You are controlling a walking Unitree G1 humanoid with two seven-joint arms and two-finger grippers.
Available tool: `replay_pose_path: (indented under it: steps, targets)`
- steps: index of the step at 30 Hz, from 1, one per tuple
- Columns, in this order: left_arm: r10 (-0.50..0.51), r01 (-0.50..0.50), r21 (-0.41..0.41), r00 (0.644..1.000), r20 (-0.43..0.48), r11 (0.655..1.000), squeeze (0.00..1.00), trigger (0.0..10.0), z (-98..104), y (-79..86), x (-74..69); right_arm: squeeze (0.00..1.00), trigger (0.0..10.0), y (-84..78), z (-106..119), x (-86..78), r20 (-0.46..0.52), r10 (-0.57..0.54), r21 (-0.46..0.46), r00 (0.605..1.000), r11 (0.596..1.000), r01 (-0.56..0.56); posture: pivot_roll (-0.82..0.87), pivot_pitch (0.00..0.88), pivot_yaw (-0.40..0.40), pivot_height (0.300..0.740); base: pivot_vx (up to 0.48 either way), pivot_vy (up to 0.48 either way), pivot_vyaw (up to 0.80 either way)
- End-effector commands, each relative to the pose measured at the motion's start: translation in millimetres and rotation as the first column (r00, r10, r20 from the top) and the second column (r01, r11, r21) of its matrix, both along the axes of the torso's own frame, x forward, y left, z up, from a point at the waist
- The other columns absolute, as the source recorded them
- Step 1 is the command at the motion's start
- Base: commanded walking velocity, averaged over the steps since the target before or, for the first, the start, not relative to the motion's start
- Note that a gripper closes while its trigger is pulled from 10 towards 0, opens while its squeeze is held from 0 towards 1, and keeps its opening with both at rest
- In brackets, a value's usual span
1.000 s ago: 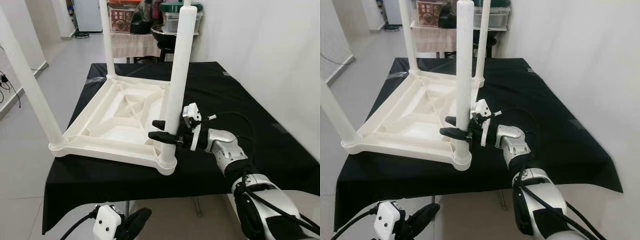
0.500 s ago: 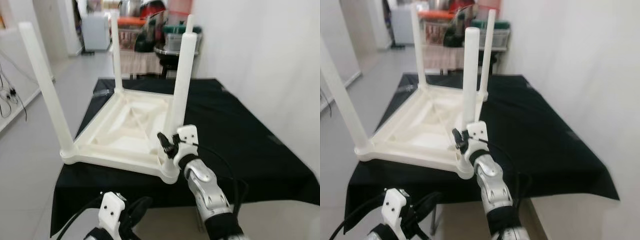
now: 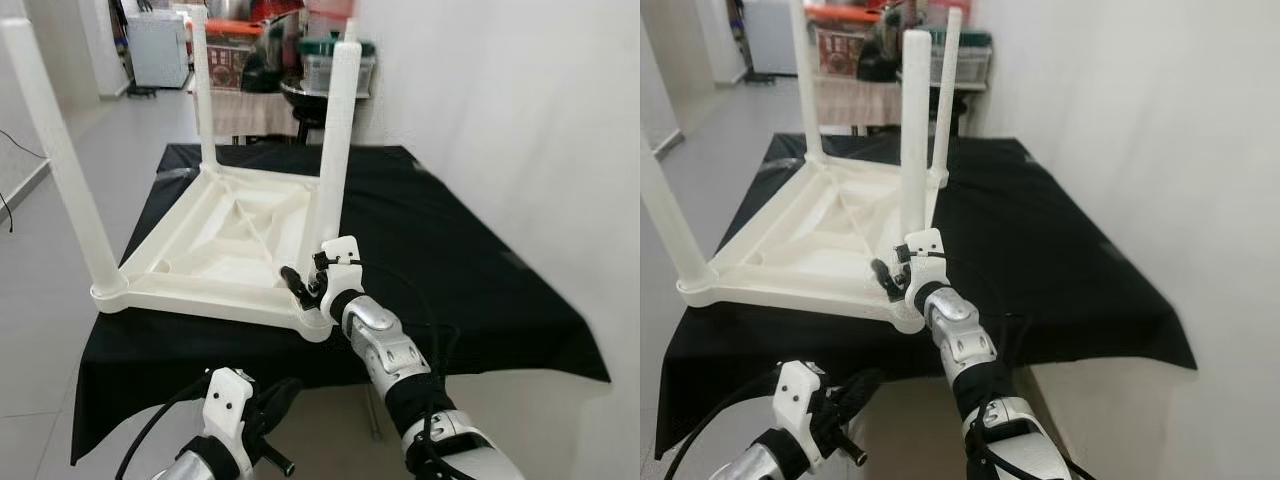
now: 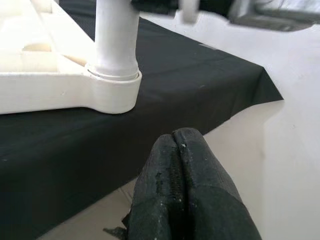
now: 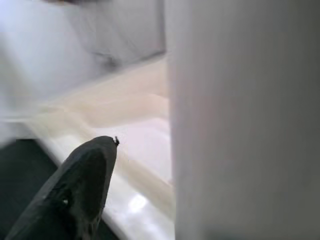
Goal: Building children table
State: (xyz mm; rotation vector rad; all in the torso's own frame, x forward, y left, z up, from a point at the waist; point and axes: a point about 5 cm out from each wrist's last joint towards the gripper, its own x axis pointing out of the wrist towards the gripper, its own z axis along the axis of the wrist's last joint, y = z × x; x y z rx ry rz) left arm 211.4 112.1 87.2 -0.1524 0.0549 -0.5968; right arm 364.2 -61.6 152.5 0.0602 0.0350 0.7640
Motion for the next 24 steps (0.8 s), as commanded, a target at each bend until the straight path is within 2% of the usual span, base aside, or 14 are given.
replay_pose_path:
  steps: [1,2,3,4,9,10,11,12,24]
  targets:
    - [-0.002,0.002,-0.008,1.000,0.001,1.000,0.00,10.0,-1.4,-1.7,1.0,0.00,10.0,1.6,16.5,1.2,0.077,0.111,0.023,0.991,0.993,-0.113,0.13,0.000,-0.131,0.740,0.000,0.000,0.00]
    - [-0.003,0.003,-0.009,1.000,0.002,1.000,0.00,10.0,-1.5,-2.0,2.0,0.00,10.0,-3.0,18.3,2.0,0.096,0.170,-0.008,0.981,0.985,-0.170,0.13,0.000,-0.134,0.740,0.000,0.000,0.00]
    - [-0.003,0.003,-0.009,1.000,0.002,1.000,0.00,10.0,-1.5,-2.0,2.0,0.00,10.0,-3.0,18.3,2.0,0.096,0.170,-0.008,0.981,0.985,-0.170,0.13,0.000,-0.134,0.740,0.000,0.000,0.00]
    - [-0.003,0.003,-0.010,1.000,0.003,1.000,0.00,10.0,-1.7,-2.1,2.9,0.00,10.0,-7.6,17.8,3.2,0.100,0.239,-0.049,0.966,0.971,-0.235,0.14,0.000,-0.135,0.740,0.000,0.000,0.00]
    - [-0.002,0.002,-0.011,1.000,0.007,1.000,0.00,10.0,-2.2,-2.6,4.3,0.00,10.0,-14.1,17.4,6.1,0.087,0.313,-0.094,0.946,0.948,-0.305,0.16,0.000,-0.145,0.740,0.000,0.000,0.00]
    - [-0.001,0.002,-0.011,1.000,0.008,1.000,0.00,10.0,-2.6,-2.8,4.5,0.00,9.5,-16.6,18.6,9.6,0.073,0.314,-0.114,0.946,0.945,-0.305,0.16,0.000,-0.145,0.740,0.000,0.000,0.00]
    - [-0.002,0.002,-0.011,1.000,0.008,1.000,0.00,10.0,-2.9,-2.8,4.6,0.00,5.9,-17.8,19.9,12.2,0.066,0.304,-0.127,0.950,0.947,-0.295,0.16,0.000,-0.145,0.740,0.000,0.000,0.00]
    - [-0.003,0.003,-0.011,1.000,0.008,1.000,0.00,10.0,-3.4,-2.7,4.4,0.00,0.0,-18.7,21.7,13.8,0.054,0.305,-0.118,0.951,0.947,-0.297,0.17,0.000,-0.145,0.740,0.000,0.000,0.00]
    - [-0.009,0.009,-0.019,1.000,-0.002,1.000,0.00,10.0,-6.0,-1.4,3.2,0.00,0.0,-26.2,21.5,12.6,0.045,0.350,-0.075,0.936,0.935,-0.346,0.14,0.000,-0.122,0.740,0.000,0.000,0.00]
